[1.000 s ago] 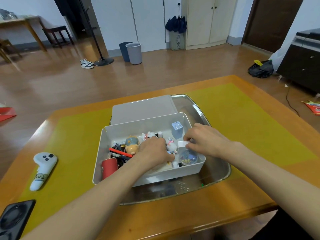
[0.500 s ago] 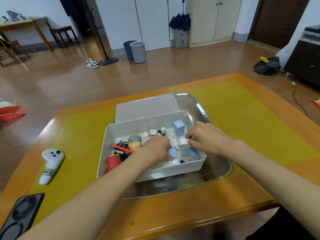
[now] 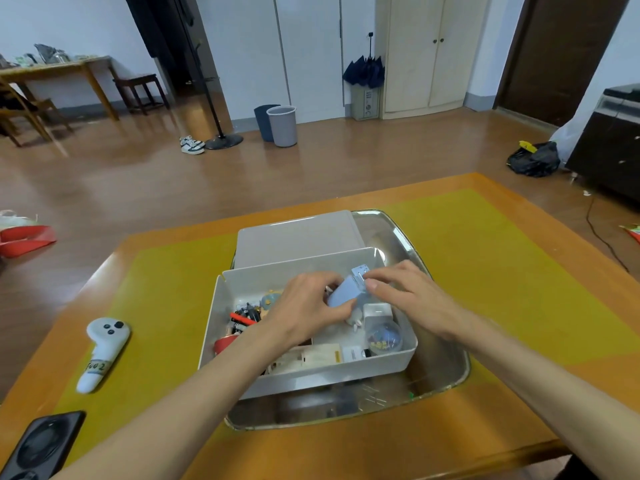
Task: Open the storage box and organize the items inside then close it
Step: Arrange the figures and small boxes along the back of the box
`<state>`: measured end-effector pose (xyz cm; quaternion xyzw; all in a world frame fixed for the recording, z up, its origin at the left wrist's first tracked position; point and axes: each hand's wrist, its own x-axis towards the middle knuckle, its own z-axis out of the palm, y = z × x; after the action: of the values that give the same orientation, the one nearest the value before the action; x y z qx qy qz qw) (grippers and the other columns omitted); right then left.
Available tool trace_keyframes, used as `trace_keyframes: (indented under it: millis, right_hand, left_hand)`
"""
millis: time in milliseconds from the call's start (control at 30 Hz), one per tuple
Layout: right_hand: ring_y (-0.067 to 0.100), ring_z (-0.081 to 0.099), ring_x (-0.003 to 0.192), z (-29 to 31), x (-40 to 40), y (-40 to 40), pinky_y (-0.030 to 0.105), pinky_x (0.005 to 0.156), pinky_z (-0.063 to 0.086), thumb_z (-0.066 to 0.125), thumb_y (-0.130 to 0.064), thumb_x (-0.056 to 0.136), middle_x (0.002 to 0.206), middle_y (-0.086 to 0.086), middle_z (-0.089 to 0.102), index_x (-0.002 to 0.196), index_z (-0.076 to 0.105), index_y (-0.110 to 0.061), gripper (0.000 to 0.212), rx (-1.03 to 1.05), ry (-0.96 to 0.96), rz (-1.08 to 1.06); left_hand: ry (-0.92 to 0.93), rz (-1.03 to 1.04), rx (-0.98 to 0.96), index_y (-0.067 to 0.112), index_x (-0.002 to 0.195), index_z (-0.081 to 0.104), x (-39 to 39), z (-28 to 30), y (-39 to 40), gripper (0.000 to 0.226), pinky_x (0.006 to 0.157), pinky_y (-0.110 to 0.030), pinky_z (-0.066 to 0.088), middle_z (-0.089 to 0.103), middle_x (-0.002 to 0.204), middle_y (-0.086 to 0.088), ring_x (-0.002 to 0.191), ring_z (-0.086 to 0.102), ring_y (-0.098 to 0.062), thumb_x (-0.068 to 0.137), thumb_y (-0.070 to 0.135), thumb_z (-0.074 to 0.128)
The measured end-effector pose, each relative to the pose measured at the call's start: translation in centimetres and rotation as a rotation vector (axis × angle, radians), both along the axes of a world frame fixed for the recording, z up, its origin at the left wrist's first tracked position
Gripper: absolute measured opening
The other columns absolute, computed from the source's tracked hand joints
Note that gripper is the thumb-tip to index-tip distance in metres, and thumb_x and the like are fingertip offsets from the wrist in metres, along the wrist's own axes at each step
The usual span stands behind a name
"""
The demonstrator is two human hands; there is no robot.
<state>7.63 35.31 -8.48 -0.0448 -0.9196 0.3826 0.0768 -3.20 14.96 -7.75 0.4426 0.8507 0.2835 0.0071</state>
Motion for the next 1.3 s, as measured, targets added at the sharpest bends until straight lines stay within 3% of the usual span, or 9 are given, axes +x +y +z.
trace_keyframes:
  millis: [167, 267, 400, 567, 733, 933, 1067, 1167, 1300]
  right_hand:
    - [0.006, 0.063, 0.082, 1.2, -0.4, -0.5, 0.044, 0.081, 0.055, 0.066, -0.057, 0.082, 0.08, -0.009, 0.068, 0.105, 0.068, -0.041, 0.028, -0.111, 0.055, -0.076]
    - [0.012, 0.057, 0.072, 1.3, 0.0, 0.6, 0.048, 0.069, 0.053, 0.064, -0.049, 0.076, 0.07, -0.003, 0.063, 0.09, 0.065, -0.035, 0.02, 0.006, 0.147, -0.248]
    - [0.007, 0.056, 0.065, 1.2, 0.6, 2.4, 0.037, 0.057, 0.047, 0.062, -0.057, 0.071, 0.071, -0.009, 0.063, 0.089, 0.058, -0.034, 0.03, 0.043, 0.16, -0.366]
    - [0.006, 0.057, 0.061, 0.7, 1.0, 2.9, 0.038, 0.055, 0.048, 0.064, -0.061, 0.071, 0.072, -0.01, 0.064, 0.091, 0.059, -0.034, 0.034, 0.008, 0.161, -0.36]
    - [0.006, 0.057, 0.06, 0.5, 1.1, 3.2, 0.041, 0.058, 0.052, 0.066, -0.06, 0.071, 0.072, -0.014, 0.065, 0.092, 0.061, -0.034, 0.034, -0.044, 0.174, -0.357]
    - [0.007, 0.059, 0.061, 0.4, 1.1, 3.2, 0.04, 0.058, 0.052, 0.065, -0.062, 0.071, 0.072, -0.014, 0.066, 0.093, 0.061, -0.034, 0.035, -0.034, 0.17, -0.358]
    - [0.004, 0.056, 0.059, 0.3, 1.2, 3.3, 0.041, 0.059, 0.052, 0.066, -0.061, 0.071, 0.073, -0.013, 0.066, 0.092, 0.063, -0.034, 0.035, -0.072, 0.183, -0.376]
    - [0.003, 0.055, 0.057, 0.2, 1.0, 3.3, 0.038, 0.056, 0.05, 0.067, -0.061, 0.071, 0.071, -0.01, 0.066, 0.09, 0.063, -0.033, 0.034, -0.087, 0.193, -0.39]
    - [0.003, 0.053, 0.056, 0.1, 0.9, 3.2, 0.034, 0.056, 0.047, 0.07, -0.058, 0.073, 0.07, -0.008, 0.066, 0.09, 0.063, -0.032, 0.032, -0.108, 0.183, -0.407]
  left_hand:
    - [-0.061, -0.063, 0.033, 0.029, 0.11, 0.071, -0.5, 0.3, 1.7, 0.039, 0.069, -0.019, 0.052, 0.072, 0.098, 0.015, 0.078, 0.065, 0.002, 0.081, 0.054, 0.065]
    - [-0.027, -0.08, -0.052, 0.025, 0.128, 0.064, -1.8, 0.0, 2.2, 0.045, 0.082, -0.029, 0.054, 0.067, 0.119, 0.012, 0.095, 0.063, -0.002, 0.086, 0.041, 0.072]
    - [0.021, -0.012, -0.161, 0.017, 0.132, 0.059, -3.3, 0.0, 5.0, 0.043, 0.095, -0.04, 0.048, 0.061, 0.128, -0.003, 0.116, 0.057, -0.022, 0.09, 0.024, 0.066]
    - [0.13, 0.026, -0.374, 0.014, 0.101, 0.066, -4.5, 0.0, 9.2, 0.022, 0.079, -0.041, 0.053, 0.066, 0.101, -0.008, 0.094, 0.061, -0.031, 0.085, 0.028, 0.071]
    - [0.21, -0.099, -0.291, 0.01, 0.096, 0.071, -5.3, -1.4, 10.1, 0.012, 0.072, -0.032, 0.045, 0.069, 0.099, -0.007, 0.092, 0.062, -0.029, 0.085, 0.017, 0.07]
    - [0.258, -0.088, -0.118, 0.012, 0.097, 0.077, -5.1, -2.6, 8.9, 0.017, 0.073, -0.043, 0.049, 0.055, 0.103, -0.001, 0.098, 0.049, -0.022, 0.086, 0.025, 0.076]
    - [0.115, -0.09, -0.152, 0.013, 0.114, 0.075, -5.0, -1.8, 8.0, 0.026, 0.084, -0.042, 0.05, 0.06, 0.106, -0.005, 0.098, 0.059, -0.025, 0.089, 0.022, 0.073]
    - [0.118, -0.092, -0.094, 0.017, 0.112, 0.075, -4.0, -1.1, 7.0, 0.023, 0.082, -0.038, 0.049, 0.064, 0.107, -0.001, 0.095, 0.06, -0.021, 0.09, 0.023, 0.071]
    - [0.004, -0.23, -0.321, 0.025, 0.107, 0.073, -1.5, -1.6, 5.8, 0.025, 0.077, -0.035, 0.051, 0.068, 0.106, 0.004, 0.086, 0.059, -0.014, 0.086, 0.038, 0.073]
